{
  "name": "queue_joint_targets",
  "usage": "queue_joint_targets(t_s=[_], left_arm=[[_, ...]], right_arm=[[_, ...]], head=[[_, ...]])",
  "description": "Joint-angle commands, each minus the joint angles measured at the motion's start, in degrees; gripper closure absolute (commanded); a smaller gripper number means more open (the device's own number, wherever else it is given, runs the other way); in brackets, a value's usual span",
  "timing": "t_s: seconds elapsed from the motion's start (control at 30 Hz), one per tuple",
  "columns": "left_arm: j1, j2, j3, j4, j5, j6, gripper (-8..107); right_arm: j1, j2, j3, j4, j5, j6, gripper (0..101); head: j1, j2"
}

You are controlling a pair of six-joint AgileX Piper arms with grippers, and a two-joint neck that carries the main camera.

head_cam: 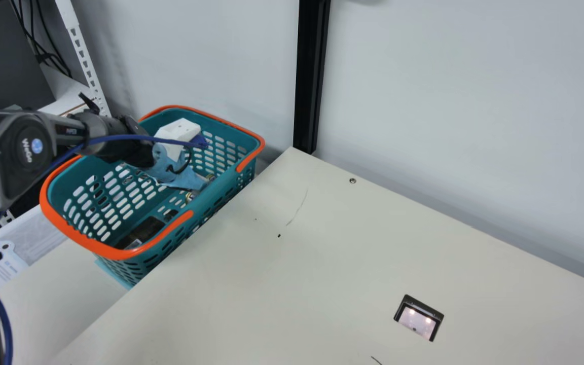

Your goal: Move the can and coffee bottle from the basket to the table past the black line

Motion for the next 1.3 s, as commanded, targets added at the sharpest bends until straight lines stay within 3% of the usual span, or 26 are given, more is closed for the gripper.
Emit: queue_joint_targets(t_s=[0.0,0.5,0.53,0.57,0.87,1.27], left_arm=[[-0.3,1.9,-1.2,0.0,-0.1,0.0,9],[-1.6,10.1,-8.3,2.7,-0.9,-4.4,9],[-1.7,10.3,-8.6,2.8,-1.0,-4.6,22],[-1.7,10.3,-8.7,2.6,-1.0,-4.7,88],[-0.3,3.8,-5.2,-5.6,-1.0,2.0,89],[7.1,-20.2,8.9,-29.4,4.0,21.9,89]], right_arm=[[0.0,0.0,0.0,0.0,0.0,0.0,0],[0.0,0.0,0.0,0.0,0.0,0.0,0],[0.0,0.0,0.0,0.0,0.0,0.0,0],[0.0,0.0,0.0,0.0,0.0,0.0,0],[0.0,0.0,0.0,0.0,0.0,0.0,0],[0.0,0.0,0.0,0.0,0.0,0.0,0]], head=[[-1.3,0.9],[-1.3,0.9],[-1.3,0.9],[-1.3,0.9],[-1.3,0.9],[-1.3,0.9]])
